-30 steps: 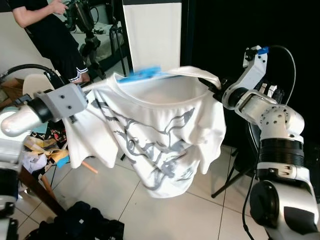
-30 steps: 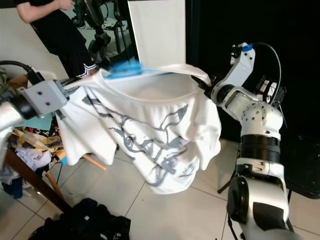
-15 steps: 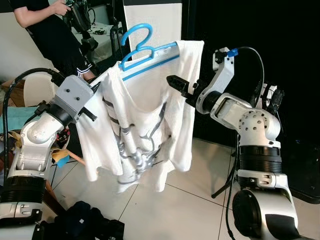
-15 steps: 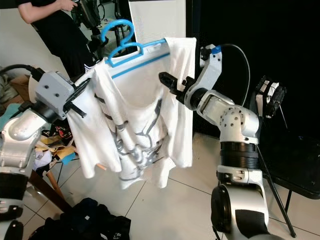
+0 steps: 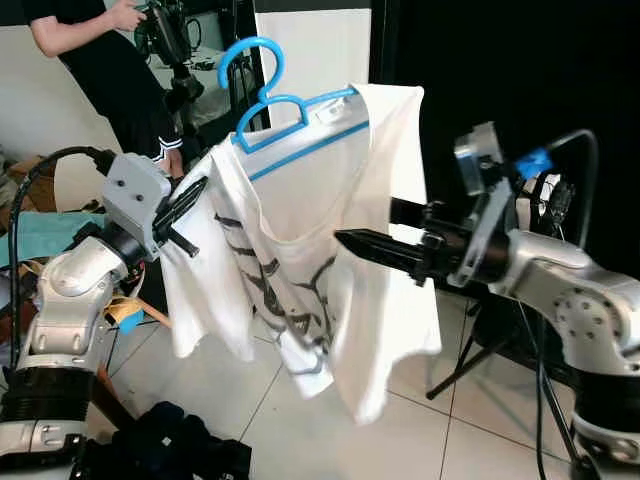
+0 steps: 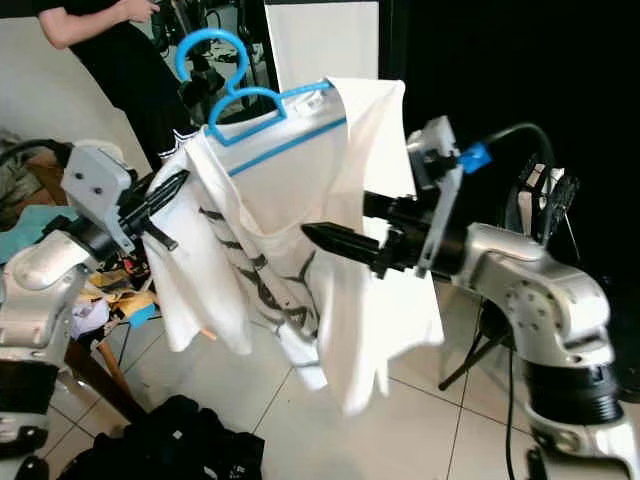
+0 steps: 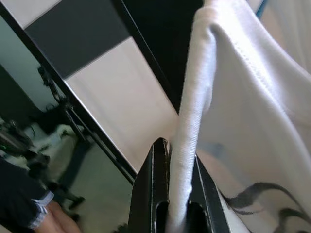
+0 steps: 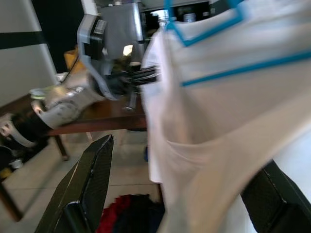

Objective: Hang hanger

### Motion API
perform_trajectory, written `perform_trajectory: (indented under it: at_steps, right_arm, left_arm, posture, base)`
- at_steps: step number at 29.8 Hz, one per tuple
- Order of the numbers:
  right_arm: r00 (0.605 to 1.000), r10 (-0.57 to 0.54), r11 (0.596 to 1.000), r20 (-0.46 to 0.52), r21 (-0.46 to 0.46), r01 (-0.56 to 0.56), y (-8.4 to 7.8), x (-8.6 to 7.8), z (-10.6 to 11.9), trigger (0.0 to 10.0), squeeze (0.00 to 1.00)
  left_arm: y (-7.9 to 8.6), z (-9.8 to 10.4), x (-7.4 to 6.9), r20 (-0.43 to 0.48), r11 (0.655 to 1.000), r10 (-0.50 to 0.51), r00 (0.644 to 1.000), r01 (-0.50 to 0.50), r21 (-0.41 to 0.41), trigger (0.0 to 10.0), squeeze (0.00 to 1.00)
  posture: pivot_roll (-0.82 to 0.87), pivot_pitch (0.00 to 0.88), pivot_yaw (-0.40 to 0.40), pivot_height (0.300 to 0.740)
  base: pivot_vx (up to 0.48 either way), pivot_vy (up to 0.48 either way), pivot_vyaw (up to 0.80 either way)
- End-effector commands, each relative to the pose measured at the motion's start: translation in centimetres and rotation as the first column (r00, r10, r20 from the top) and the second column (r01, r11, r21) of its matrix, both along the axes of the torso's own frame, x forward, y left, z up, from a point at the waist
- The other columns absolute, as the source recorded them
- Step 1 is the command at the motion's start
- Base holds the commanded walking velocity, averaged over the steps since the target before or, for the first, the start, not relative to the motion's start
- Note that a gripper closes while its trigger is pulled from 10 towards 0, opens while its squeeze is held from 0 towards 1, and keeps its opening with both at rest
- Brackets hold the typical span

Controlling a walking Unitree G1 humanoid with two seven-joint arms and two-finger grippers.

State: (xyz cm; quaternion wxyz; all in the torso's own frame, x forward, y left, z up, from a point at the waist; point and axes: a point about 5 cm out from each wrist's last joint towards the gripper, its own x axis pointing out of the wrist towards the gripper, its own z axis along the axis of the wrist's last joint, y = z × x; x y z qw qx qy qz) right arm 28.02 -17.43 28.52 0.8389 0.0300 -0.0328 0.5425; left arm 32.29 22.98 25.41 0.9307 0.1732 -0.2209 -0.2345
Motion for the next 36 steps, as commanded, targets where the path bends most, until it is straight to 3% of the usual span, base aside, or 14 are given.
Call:
perform_trajectory:
  at_steps: [1, 2, 3, 4, 10, 12, 16, 18, 19, 21, 22, 29, 33, 36]
  right_arm:
    - [0.995, -0.024, 1.000, 0.102, 0.010, 0.023, -1.9, -0.8, 1.5, 10.0, 1.00]
    - [0.995, -0.024, 1.000, 0.102, 0.010, 0.023, -1.9, -0.8, 1.5, 10.0, 1.00]
    - [0.983, -0.091, 0.995, 0.161, -0.016, 0.095, -3.8, -0.9, 2.2, 10.0, 1.00]
    - [0.979, -0.105, 0.994, 0.173, -0.025, 0.111, -4.2, -0.9, 2.3, 10.0, 1.00]
    - [0.989, -0.093, 0.929, 0.112, -0.347, 0.127, -4.4, -0.4, -1.2, 10.0, 1.00]
    - [0.983, -0.150, 0.882, 0.109, -0.434, 0.182, -5.5, 0.2, -2.2, 10.0, 1.00]
    - [0.957, -0.165, 0.933, 0.237, -0.276, 0.230, -6.3, 0.4, 1.6, 10.0, 1.00]
    - [0.953, -0.144, 0.951, 0.268, -0.229, 0.208, -6.2, 0.1, 2.7, 10.0, 1.00]
    - [0.933, -0.109, 0.978, 0.343, -0.130, 0.162, -6.3, -0.6, 5.2, 10.0, 0.89]
    - [0.922, -0.095, 0.984, 0.375, -0.104, 0.144, -6.3, -0.9, 6.1, 10.0, 0.89]
    - [0.909, -0.087, 0.986, 0.408, -0.093, 0.137, -6.7, -1.0, 7.0, 10.0, 0.00]
    - [0.912, -0.032, 0.985, 0.409, -0.140, 0.097, -6.5, -0.8, 6.8, 10.0, 0.00]
    - [0.926, 0.090, 0.985, 0.367, -0.168, -0.030, -4.8, -1.0, 5.8, 10.0, 0.00]
    - [0.906, 0.325, 0.937, 0.270, -0.218, -0.271, -1.3, -2.0, 4.1, 10.0, 0.00]
  left_arm:
    - [2.1, 0.6, -1.5, -0.089, 0.984, -0.151, 0.984, 0.142, -0.107, 10.0, 0.00]
    - [2.1, 0.6, -1.5, -0.089, 0.984, -0.151, 0.984, 0.142, -0.107, 10.0, 0.00]
    - [3.0, 0.6, -2.9, -0.180, 0.936, -0.340, 0.923, 0.313, -0.163, 10.0, 0.00]
    - [3.3, 0.6, -3.3, -0.201, 0.919, -0.386, 0.900, 0.356, -0.171, 10.0, 0.00]
    - [4.5, 2.9, -3.5, -0.103, 0.864, -0.461, 0.881, 0.420, -0.278, 10.0, 0.00]
    - [4.5, 3.7, -4.2, -0.082, 0.816, -0.538, 0.839, 0.495, -0.299, 10.0, 0.00]
    - [4.3, 3.3, -6.2, -0.211, 0.747, -0.663, 0.718, 0.620, -0.240, 10.0, 0.00]
    - [4.4, 3.1, -6.4, -0.250, 0.751, -0.660, 0.709, 0.623, -0.218, 10.0, 0.00]
    - [4.8, 2.5, -6.5, -0.337, 0.775, -0.624, 0.705, 0.613, -0.153, 10.0, 0.00]
    - [5.1, 2.4, -6.6, -0.373, 0.782, -0.609, 0.700, 0.610, -0.130, 10.0, 0.00]
    - [5.6, 2.3, -6.6, -0.417, 0.795, -0.575, 0.703, 0.600, -0.085, 10.0, 0.00]
    - [6.8, 2.8, -6.5, -0.481, 0.830, -0.476, 0.736, 0.557, 0.033, 10.0, 0.00]
    - [6.6, 3.4, -6.8, -0.497, 0.811, -0.475, 0.726, 0.580, 0.071, 10.0, 0.00]
    - [5.5, 3.0, -6.8, -0.543, 0.751, -0.507, 0.669, 0.652, 0.103, 10.0, 0.00]
  posture:
    - [-0.12, 0.000, 0.074, 0.736]
    - [-0.12, 0.000, 0.074, 0.736]
    - [-0.12, 0.000, 0.076, 0.736]
    - [-0.12, 0.000, 0.076, 0.736]
    - [-0.11, 0.000, 0.069, 0.736]
    - [-0.11, 0.000, 0.067, 0.736]
    - [-0.11, 0.000, 0.065, 0.736]
    - [-0.11, 0.000, 0.064, 0.736]
    - [-0.11, 0.000, 0.060, 0.736]
    - [-0.11, 0.000, 0.060, 0.736]
    - [-0.11, 0.000, 0.056, 0.736]
    - [-0.11, 0.000, 0.052, 0.736]
    - [-0.10, 0.000, 0.056, 0.736]
    - [-0.11, 0.000, 0.052, 0.736]
  base:
    - [0.000, 0.000, 0.00]
    - [0.000, 0.000, 0.00]
    - [0.000, 0.000, 0.00]
    - [0.000, 0.000, 0.00]
    - [0.000, 0.000, 0.00]
    - [0.000, 0.000, 0.00]
    - [0.000, 0.000, 0.00]
    - [0.000, 0.000, 0.00]
    - [0.000, 0.000, 0.00]
    - [0.000, 0.000, 0.00]
    - [0.000, 0.000, 0.00]
    - [0.000, 0.000, 0.00]
    - [0.000, 0.000, 0.00]
    - [0.000, 0.000, 0.00]
